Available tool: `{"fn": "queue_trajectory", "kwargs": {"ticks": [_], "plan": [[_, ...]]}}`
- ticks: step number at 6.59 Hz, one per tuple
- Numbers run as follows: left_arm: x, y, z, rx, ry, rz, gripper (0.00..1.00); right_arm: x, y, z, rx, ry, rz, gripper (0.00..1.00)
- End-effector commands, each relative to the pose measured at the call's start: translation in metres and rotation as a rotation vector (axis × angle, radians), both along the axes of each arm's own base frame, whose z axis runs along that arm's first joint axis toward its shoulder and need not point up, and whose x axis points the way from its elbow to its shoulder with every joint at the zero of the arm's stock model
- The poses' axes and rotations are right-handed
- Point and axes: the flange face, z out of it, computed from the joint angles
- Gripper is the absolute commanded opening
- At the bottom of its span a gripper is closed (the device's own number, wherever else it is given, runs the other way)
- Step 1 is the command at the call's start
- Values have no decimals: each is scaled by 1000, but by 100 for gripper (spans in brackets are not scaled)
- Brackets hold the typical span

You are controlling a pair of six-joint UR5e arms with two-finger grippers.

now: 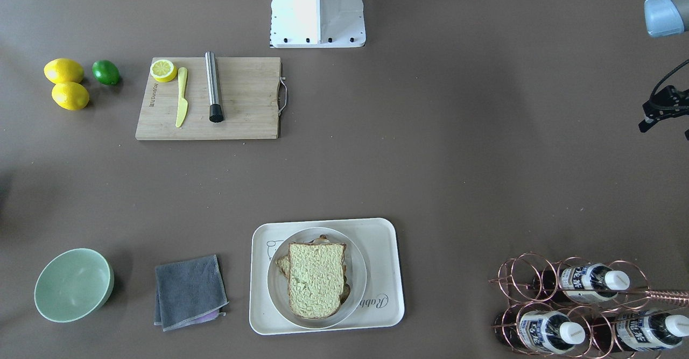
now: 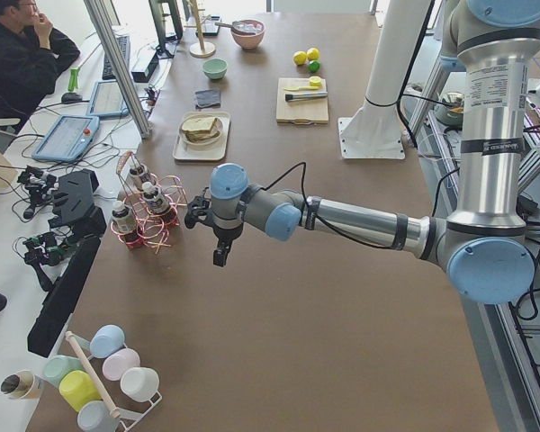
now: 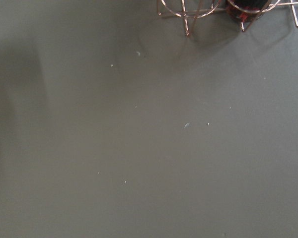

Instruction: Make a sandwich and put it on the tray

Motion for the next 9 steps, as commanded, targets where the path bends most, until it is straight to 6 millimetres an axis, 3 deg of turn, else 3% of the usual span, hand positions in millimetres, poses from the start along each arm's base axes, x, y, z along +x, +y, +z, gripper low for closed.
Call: {"fn": "queue_trajectory", "kwargs": {"ticks": [1, 4, 7, 9], "plan": [[-32, 35, 28, -42, 33, -26, 97, 7, 12, -1, -5, -2, 24, 100], [-61, 42, 41, 0, 10, -22, 97, 5, 4, -10, -26, 1, 67, 100], [-66, 7, 31, 28, -89, 8, 97, 0, 3, -7, -33, -1, 59, 100], [-67, -4, 23, 18, -87, 3, 97, 0, 4, -6, -36, -3, 59, 100]]}}
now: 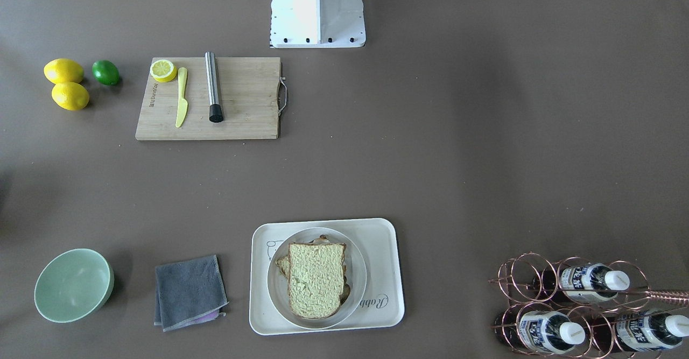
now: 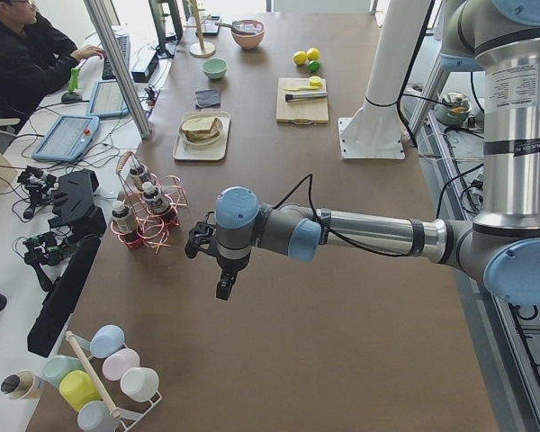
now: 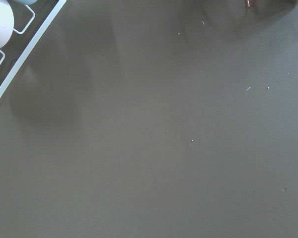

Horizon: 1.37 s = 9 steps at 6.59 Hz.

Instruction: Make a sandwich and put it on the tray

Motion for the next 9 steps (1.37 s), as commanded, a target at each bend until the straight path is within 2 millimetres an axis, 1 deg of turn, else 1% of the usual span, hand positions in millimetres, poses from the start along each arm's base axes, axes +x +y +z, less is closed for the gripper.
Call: {"fn": "queue_trajectory", "kwargs": {"ticks": [1, 3, 8, 9], "plan": [[0, -8, -5, 0, -3, -2, 97, -1, 1, 0, 0, -10, 1, 100], [1, -10, -8, 6, 0, 0, 97, -5, -1, -1, 3, -18, -6, 100], [4, -18, -11, 8, 4, 6, 97, -7, -1, -6, 12, -45, -4, 100], [4, -22, -14, 16, 3, 6, 97, -7, -1, -5, 10, -45, -4, 100]]}}
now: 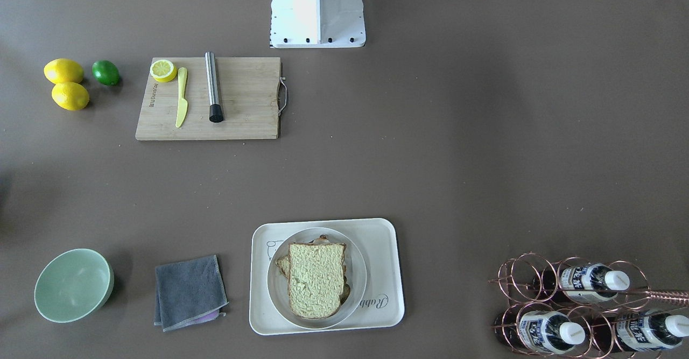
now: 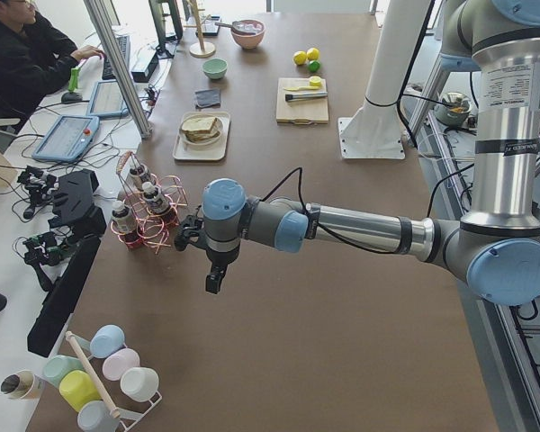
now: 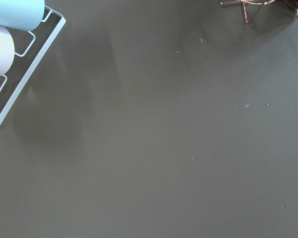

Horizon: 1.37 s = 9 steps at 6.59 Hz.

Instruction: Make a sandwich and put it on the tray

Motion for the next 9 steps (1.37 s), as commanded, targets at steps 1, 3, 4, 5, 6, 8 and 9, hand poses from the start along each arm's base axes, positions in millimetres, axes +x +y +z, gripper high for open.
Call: {"fn": "queue_trajectory", "kwargs": {"ticks": [1, 3, 4, 5, 6, 8, 9], "plan": [[0, -6, -2, 4, 0, 0, 97, -1, 0, 1, -2, -6, -1, 100], [2, -10, -4, 7, 1, 2, 97, -1, 0, 0, -1, -6, -1, 100], [2, -12, -6, 12, 2, 2, 97, -1, 1, 1, -2, -6, -1, 100], [2, -13, -7, 15, 0, 2, 97, -1, 1, 1, -2, -6, -1, 100], [2, -13, -7, 15, 0, 2, 97, -1, 0, 0, -1, -6, -1, 100], [2, -13, -7, 14, 0, 2, 97, -1, 0, 1, -3, -4, -1, 100], [2, -13, -7, 14, 0, 2, 97, -1, 1, 3, -6, -4, -1, 100]]}}
